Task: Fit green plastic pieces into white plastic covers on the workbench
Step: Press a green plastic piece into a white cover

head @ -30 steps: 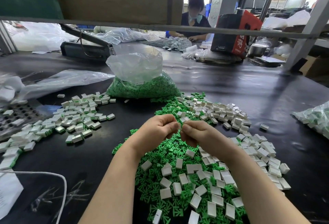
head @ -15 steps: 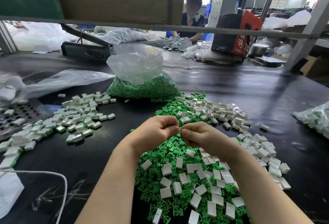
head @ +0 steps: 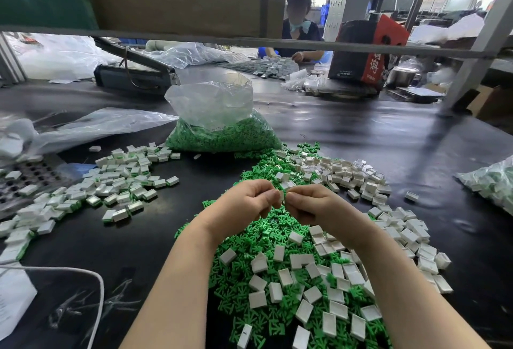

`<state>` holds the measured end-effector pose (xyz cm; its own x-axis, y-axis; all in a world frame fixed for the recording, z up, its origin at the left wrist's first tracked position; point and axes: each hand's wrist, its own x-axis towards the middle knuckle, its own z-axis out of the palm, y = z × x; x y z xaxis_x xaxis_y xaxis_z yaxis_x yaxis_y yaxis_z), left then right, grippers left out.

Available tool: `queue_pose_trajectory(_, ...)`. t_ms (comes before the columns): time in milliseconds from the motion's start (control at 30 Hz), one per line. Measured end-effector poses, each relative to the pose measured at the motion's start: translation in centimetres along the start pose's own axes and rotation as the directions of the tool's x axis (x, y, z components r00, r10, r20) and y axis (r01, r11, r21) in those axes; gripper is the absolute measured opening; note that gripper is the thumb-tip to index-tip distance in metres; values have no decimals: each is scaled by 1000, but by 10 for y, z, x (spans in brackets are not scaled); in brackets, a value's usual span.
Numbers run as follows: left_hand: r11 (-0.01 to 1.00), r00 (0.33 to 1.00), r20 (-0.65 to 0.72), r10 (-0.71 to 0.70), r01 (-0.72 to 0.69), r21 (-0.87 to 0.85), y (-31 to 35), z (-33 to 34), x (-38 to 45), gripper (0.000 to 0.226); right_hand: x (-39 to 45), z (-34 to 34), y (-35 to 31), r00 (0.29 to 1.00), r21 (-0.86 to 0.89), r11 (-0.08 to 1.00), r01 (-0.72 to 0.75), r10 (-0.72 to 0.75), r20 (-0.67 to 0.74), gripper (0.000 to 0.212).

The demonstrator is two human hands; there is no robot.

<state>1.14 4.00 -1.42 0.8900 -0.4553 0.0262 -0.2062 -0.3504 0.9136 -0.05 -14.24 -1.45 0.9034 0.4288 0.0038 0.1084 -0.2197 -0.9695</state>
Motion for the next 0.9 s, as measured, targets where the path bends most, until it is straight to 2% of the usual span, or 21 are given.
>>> queue_pose_trajectory(167, 997, 1000, 21, 0, 2, -82, 3, 3, 1, 25, -3, -1, -4, 999, 36, 999, -30, 28, 38, 33)
queue_pose_trajectory(333, 1000, 1000, 2, 9, -9, 9, 0, -1, 1, 21, -2, 1, -3, 996, -10, 999, -35, 36, 81, 32)
queue_pose_trajectory(500, 1000, 998, -56, 18, -18, -9, -3, -2, 3, 19, 1, 1, 2, 998, -18, 999, -35, 36, 43, 31)
queue_pose_trajectory(700, 945, 983, -182, -19, -42, -326, -3, -6, 4, 10, -1, -7, 1, 999, -23, 1000, -3, 3, -40, 36)
queue_pose_trajectory(800, 864, 982, -177, -65, -33, -502, -3, -7, 3, 13, -3, -8, 0, 998, -4, 1000, 16, -16, -65, 37)
queue_pose_trajectory(900, 818, 982, -167, -85, -27, -574, -1, -5, 3, 20, -1, -5, 0, 997, -12, 1000, 16, -16, -81, 36)
